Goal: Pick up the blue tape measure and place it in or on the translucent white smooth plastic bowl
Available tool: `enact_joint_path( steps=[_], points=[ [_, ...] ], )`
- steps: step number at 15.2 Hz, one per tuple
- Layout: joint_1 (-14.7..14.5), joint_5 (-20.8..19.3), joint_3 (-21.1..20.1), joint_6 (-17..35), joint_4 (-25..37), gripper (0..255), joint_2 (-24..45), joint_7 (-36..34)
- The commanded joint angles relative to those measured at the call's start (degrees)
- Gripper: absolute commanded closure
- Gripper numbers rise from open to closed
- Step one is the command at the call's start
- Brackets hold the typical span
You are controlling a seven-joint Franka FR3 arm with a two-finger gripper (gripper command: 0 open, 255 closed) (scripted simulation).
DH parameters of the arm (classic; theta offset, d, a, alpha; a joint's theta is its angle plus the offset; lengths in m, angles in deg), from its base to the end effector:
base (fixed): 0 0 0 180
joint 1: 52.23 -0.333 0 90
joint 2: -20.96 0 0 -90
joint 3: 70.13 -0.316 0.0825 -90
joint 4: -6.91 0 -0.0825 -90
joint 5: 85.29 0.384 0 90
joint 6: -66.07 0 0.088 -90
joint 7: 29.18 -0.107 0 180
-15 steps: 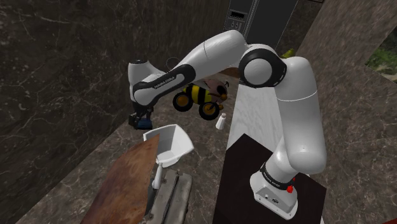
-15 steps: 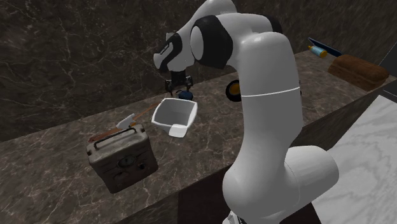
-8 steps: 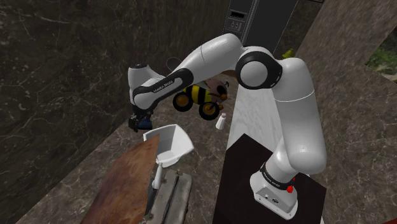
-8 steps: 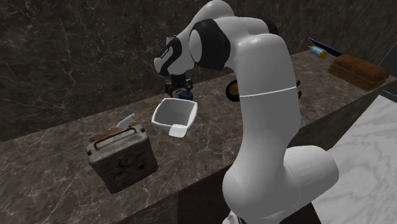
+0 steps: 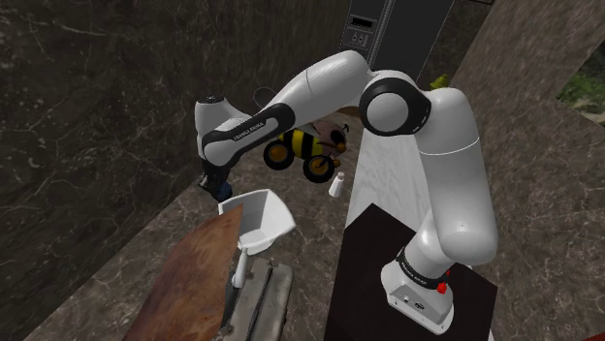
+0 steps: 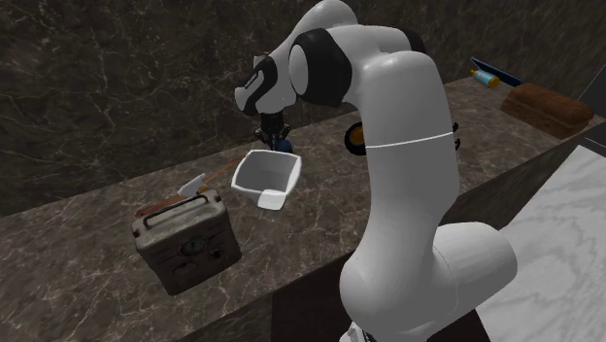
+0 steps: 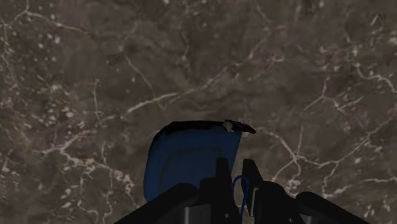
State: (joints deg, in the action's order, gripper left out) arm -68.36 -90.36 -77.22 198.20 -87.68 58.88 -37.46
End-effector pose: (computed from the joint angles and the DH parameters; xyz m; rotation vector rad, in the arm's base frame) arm 0.6348 0.2597 0.2281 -3.0979 -0.4592 0.0052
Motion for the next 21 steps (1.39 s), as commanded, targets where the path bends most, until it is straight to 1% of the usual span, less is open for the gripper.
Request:
enact_joint_path(
  steps=[1, 5, 21],
  points=[
    [0.0, 0.0, 0.0, 0.0, -0.1, 255, 0.2, 0.0],
    [0.0, 0.0, 0.0, 0.0, -0.1, 255, 0.2, 0.0],
    [0.5, 1.0, -0.7, -8.8, 1.6, 255, -6.9, 0.6]
  ],
)
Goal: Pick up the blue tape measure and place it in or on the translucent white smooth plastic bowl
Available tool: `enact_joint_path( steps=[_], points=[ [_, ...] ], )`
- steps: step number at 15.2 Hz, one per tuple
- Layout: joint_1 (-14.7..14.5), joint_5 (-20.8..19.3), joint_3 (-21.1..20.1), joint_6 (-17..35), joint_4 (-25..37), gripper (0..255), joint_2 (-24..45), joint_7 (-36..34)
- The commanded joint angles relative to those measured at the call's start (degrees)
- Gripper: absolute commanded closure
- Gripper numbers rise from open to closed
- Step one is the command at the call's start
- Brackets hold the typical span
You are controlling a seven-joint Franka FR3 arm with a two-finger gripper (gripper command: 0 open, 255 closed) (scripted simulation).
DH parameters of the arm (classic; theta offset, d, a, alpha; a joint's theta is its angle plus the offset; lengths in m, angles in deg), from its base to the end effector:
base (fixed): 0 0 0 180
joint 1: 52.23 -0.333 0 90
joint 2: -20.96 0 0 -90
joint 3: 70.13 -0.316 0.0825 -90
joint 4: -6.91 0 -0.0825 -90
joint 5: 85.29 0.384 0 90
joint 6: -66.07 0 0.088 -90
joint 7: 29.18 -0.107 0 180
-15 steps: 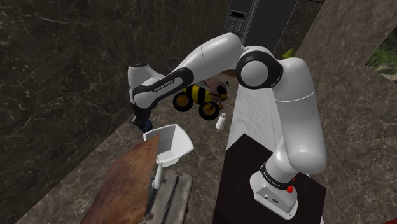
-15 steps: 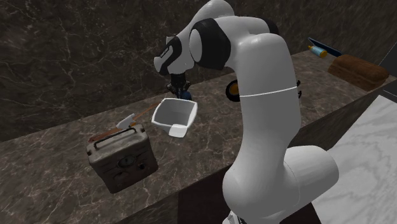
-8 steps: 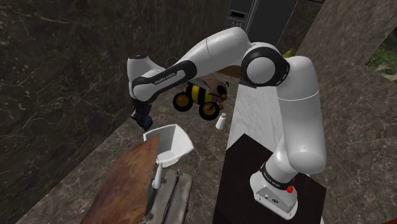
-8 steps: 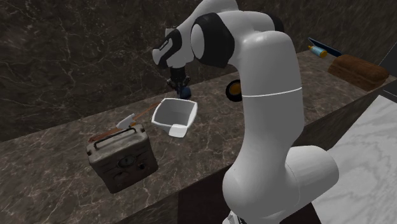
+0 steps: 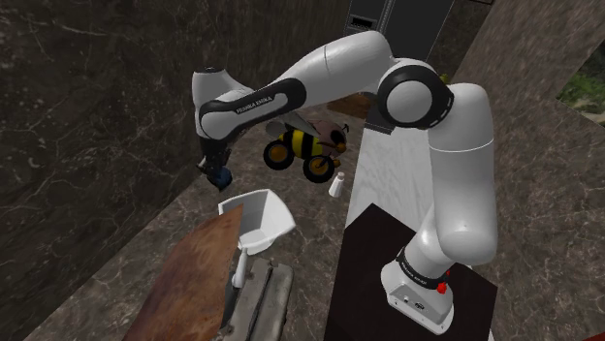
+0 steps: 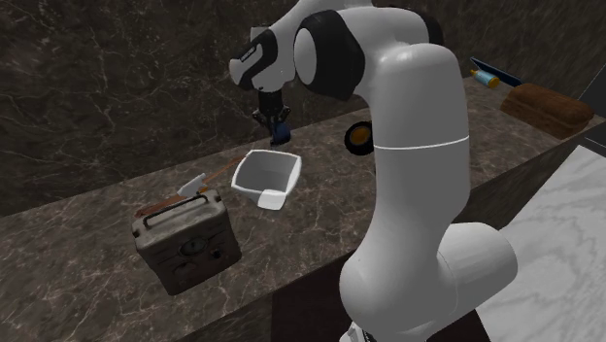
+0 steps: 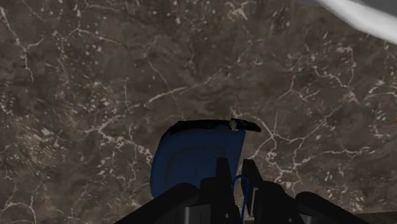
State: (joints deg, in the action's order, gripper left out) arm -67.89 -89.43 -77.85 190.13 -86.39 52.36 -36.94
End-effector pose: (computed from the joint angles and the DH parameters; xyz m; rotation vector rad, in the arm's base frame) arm 0.6340 0.2586 0.3037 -3.0993 -0.4589 0.0128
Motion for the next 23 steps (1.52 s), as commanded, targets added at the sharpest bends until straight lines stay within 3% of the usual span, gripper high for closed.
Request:
enact_joint_path(
  steps=[1, 23],
  points=[
    [0.0, 0.1, -0.1, -1.3, 0.6, 255, -0.7, 0.1],
    [0.2, 1.1, -0.6, -15.6, 9.3, 255, -6.3, 0.6]
  ],
)
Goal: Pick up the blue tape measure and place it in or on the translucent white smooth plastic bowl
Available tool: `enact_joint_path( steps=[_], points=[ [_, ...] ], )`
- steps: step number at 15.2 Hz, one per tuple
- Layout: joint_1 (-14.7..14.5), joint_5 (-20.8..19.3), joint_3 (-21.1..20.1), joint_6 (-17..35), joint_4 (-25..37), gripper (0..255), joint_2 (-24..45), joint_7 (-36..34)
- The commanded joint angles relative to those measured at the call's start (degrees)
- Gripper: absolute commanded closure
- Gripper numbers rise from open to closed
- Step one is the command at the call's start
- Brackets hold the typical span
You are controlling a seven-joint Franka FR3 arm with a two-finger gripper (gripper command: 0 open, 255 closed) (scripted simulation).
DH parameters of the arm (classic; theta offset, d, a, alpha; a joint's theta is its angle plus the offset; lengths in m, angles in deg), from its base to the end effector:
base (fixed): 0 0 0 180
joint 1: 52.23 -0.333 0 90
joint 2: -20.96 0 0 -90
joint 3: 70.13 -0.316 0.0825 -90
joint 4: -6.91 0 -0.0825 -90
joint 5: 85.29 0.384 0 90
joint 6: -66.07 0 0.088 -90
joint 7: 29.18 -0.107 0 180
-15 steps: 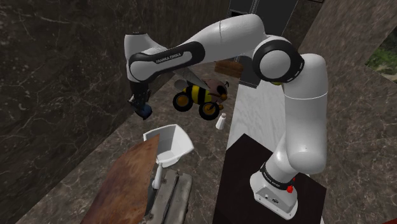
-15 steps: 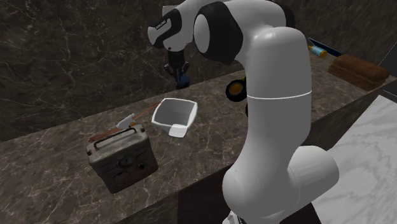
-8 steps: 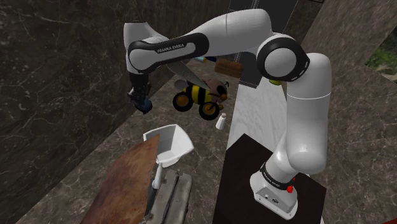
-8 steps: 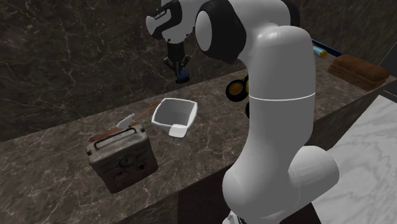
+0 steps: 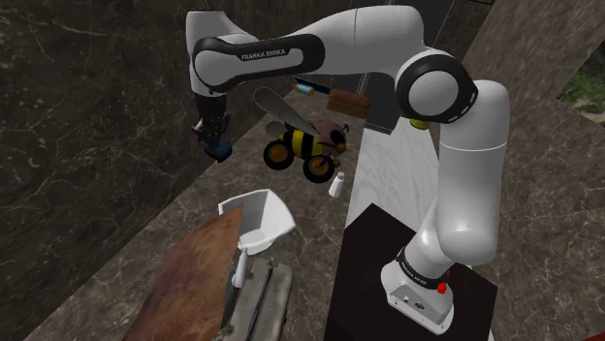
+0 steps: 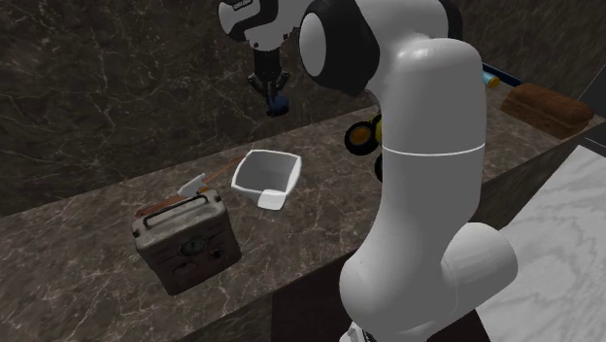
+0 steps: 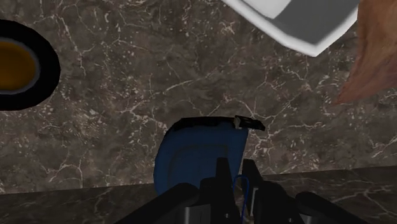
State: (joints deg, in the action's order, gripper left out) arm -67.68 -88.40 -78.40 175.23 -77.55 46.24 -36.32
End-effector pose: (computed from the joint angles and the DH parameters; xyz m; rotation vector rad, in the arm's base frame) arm 0.6350 0.2582 0.4260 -3.0994 -0.4587 0.0125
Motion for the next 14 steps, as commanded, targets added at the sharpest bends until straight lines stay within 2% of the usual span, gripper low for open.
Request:
enact_joint_path(
  steps=[1, 7, 14],
  points=[
    [0.0, 0.0, 0.0, -1.1, 0.8, 255, -0.3, 0.0],
    [-0.3, 1.8, -1.3, 4.4, -18.7, 255, -14.5, -1.7],
    [-1.6, 4.7, -2.9, 7.2, -36.2, 255, -29.4, -3.6]
  ],
)
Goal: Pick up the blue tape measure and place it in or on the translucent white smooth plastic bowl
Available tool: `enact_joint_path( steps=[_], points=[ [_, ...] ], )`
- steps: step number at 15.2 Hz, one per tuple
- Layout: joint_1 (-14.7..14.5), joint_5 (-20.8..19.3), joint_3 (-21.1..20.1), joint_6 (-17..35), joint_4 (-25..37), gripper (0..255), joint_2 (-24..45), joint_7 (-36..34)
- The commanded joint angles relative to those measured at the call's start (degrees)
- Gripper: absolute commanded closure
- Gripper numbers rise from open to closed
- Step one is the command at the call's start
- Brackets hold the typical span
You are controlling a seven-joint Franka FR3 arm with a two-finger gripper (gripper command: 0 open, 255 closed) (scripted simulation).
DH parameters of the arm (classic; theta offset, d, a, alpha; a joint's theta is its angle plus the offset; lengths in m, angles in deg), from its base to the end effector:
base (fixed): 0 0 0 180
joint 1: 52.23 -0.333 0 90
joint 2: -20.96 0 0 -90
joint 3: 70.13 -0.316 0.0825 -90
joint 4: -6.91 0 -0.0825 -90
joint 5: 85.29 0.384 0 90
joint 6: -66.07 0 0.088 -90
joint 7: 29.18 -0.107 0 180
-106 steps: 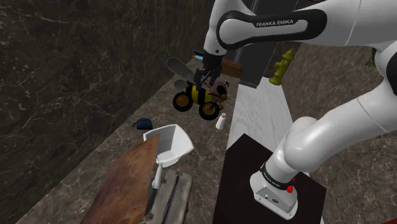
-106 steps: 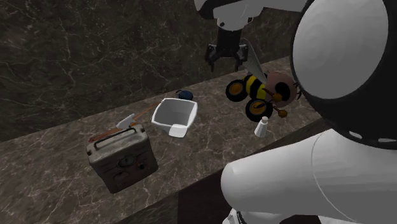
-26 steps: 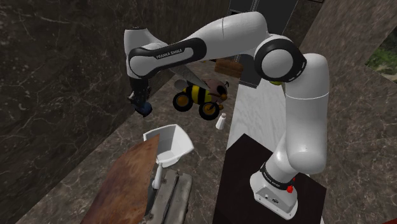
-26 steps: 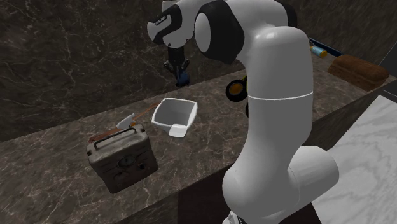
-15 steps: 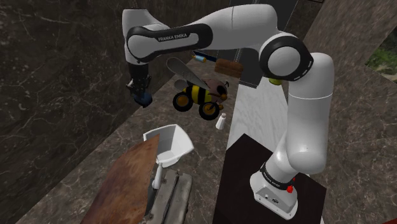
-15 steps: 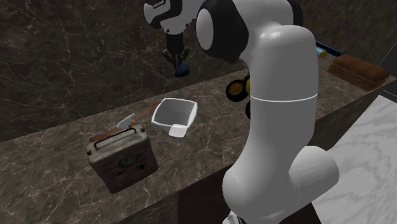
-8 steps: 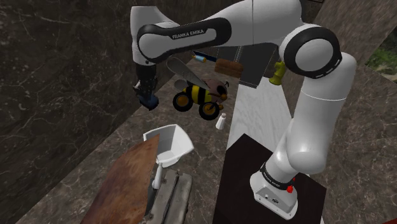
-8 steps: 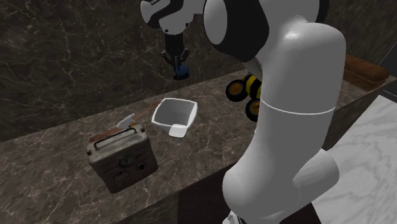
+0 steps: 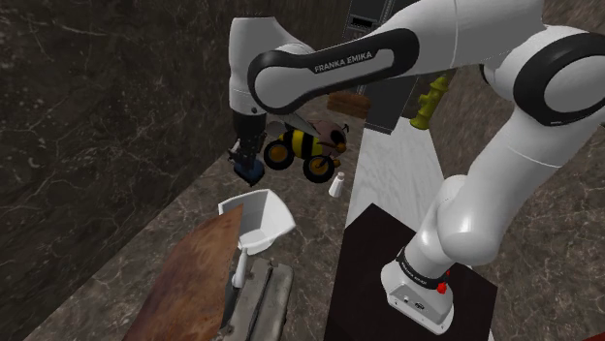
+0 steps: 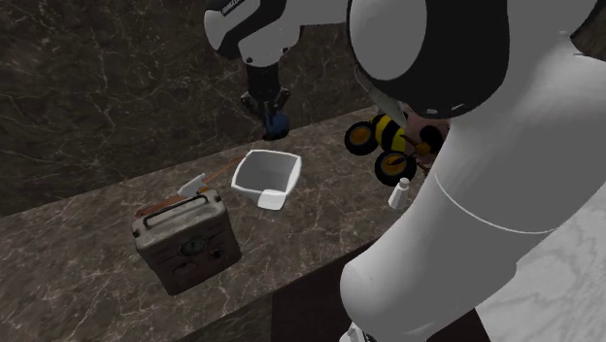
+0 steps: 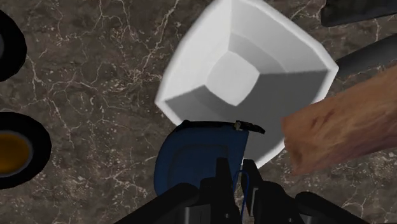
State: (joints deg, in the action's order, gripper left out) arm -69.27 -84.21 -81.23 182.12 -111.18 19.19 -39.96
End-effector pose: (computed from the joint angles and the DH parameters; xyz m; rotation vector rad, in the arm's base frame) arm 0.4763 0.2567 0.4474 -3.0991 -0.4598 0.0135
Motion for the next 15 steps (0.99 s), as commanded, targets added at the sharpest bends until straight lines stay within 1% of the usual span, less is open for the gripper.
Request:
enact_joint_path(
  steps=[1, 2, 15],
  points=[
    [-0.4, 1.0, -0.3, 0.4, -4.8, 255, -4.5, -0.2],
    [-0.7, 1.6, -0.6, 0.5, -7.3, 255, -7.0, -0.5],
    [-0.8, 0.9, -0.9, 10.6, -13.3, 255, -2.7, -1.1]
  ],
)
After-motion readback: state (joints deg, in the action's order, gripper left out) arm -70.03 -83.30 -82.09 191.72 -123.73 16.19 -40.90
